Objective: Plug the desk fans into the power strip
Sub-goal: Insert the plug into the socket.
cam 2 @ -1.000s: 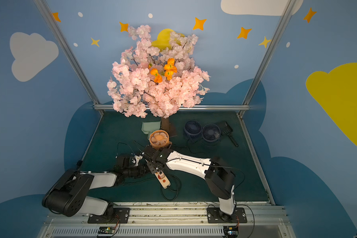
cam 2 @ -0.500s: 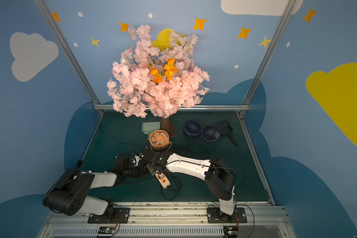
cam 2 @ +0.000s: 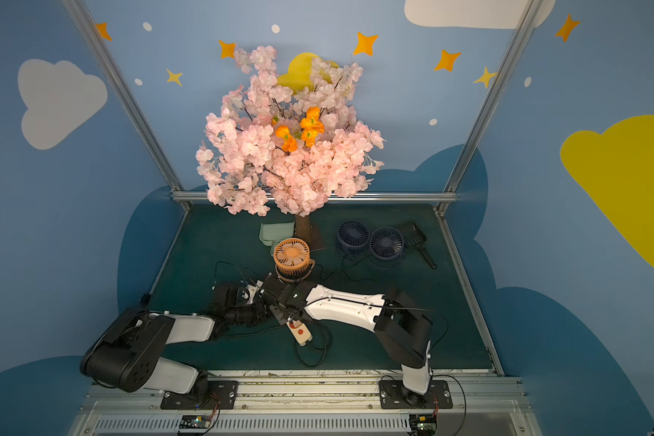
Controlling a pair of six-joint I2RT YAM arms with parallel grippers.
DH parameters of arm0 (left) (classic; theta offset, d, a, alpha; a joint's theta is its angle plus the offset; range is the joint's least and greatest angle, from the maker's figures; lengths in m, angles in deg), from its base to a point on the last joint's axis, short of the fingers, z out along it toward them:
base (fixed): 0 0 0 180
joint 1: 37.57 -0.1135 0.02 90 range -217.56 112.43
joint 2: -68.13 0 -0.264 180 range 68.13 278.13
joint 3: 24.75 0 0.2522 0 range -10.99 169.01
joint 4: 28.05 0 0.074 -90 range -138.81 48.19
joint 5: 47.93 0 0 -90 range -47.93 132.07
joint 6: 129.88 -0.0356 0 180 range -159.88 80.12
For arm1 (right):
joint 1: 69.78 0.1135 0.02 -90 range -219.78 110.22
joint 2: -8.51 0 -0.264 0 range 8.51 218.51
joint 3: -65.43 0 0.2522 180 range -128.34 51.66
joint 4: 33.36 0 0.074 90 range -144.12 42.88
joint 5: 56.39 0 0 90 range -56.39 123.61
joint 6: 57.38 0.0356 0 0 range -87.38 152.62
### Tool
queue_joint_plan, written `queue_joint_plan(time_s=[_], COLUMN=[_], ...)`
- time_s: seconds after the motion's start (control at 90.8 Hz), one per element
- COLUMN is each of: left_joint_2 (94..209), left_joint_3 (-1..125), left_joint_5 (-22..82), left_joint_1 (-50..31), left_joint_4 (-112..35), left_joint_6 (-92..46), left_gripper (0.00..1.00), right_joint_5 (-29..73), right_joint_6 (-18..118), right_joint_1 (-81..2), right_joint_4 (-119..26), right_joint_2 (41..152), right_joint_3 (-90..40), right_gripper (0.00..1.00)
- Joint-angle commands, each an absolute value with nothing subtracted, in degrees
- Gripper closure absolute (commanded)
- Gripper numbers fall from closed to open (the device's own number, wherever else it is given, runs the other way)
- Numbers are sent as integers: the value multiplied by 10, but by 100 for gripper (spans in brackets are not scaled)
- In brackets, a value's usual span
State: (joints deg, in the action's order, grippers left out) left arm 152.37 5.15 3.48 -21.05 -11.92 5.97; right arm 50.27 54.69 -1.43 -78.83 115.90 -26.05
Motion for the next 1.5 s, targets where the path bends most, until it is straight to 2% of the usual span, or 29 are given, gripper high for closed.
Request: queue_joint_plan(time_s=[0.0,0.286,0.749,0.947,1.333,1.487], left_joint_2=[1535,1536,1534,1529,1527,1523], left_joint_3=[46,47,48,47,45,46], left_joint_5=[41,41,36,38,39,42], left_joint_1=[-210,-210,-210,-210,-211,-210], left_joint_4=[-120,-116,-116,-116,-116,-117], left_joint_6=[59,61,63,66,65,64], left_gripper=[70,71,71,72,72,72], right_joint_5=[474,451,417,429,406,430], right_joint_6=[550,555,575,583,615,600], right_joint_1=[-12,1,-28,-4,-2,-9], right_joint_4=[-936,-923,-956,-985,-985,-989], right_joint_2=[1237,1265,1278,1294,1298,1255], right_joint_3=[-194,-144,-119,-115,-89,-108], right_gripper=[100,100,100,100,100,100])
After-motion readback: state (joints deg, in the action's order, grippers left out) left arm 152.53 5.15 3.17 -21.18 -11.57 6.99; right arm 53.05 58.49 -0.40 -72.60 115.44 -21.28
